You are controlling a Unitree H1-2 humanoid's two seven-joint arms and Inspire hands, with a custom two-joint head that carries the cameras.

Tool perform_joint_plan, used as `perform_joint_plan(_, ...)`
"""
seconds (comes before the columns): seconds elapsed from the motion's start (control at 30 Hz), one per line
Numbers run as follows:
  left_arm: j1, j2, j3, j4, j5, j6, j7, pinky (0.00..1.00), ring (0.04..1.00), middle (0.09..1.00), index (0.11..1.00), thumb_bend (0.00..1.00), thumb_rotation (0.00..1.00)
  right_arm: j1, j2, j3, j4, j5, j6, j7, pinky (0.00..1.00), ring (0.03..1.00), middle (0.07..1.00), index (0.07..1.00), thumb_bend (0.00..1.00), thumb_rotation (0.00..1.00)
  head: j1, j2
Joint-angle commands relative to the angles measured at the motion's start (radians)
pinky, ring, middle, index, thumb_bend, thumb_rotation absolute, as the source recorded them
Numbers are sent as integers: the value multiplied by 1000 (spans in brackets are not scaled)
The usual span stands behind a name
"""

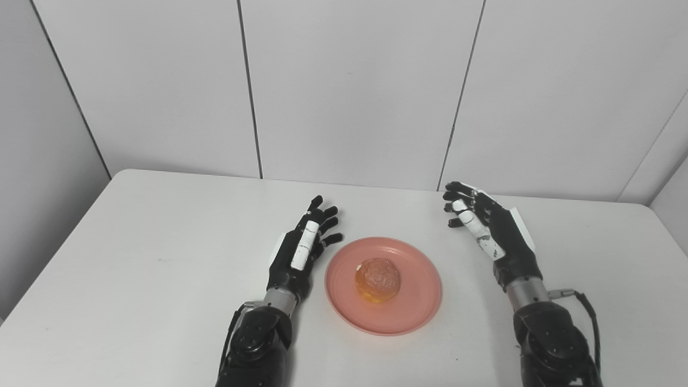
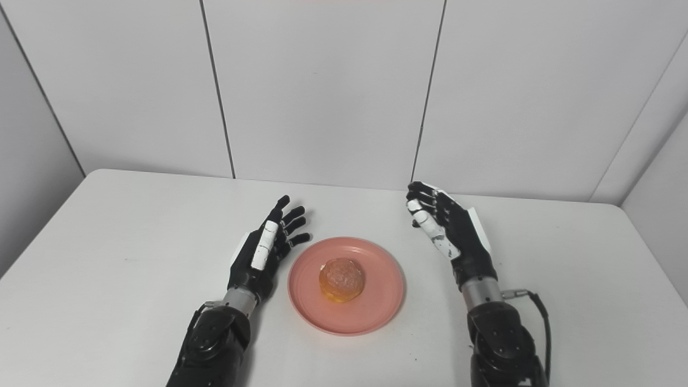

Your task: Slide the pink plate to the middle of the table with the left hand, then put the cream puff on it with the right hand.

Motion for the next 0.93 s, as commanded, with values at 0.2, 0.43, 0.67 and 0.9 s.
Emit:
perform_joint_plan(0.2, 9, -3, -42, 22, 202, -159, 166, 989, 999, 997, 946, 880, 899, -11, 58, -74, 122, 199, -177, -78, 812, 837, 846, 847, 893, 952, -3, 3)
perform_joint_plan(0.43, 18, 0, -72, 19, 306, -160, 242, 986, 996, 1000, 996, 855, 915, 8, 67, -63, 195, 239, -221, -87, 884, 874, 883, 879, 902, 993, -3, 7)
perform_joint_plan(0.67, 26, 9, -81, 9, 298, -106, 221, 1000, 1000, 1000, 1000, 833, 911, 26, 61, -21, 239, 181, -238, -125, 889, 890, 883, 885, 878, 996, -8, 10)
perform_joint_plan(0.9, 30, 10, -81, 11, 286, -101, 215, 1000, 1000, 1000, 1000, 824, 915, 42, 56, 10, 203, 109, -159, -190, 881, 893, 889, 893, 784, 1000, -9, 11)
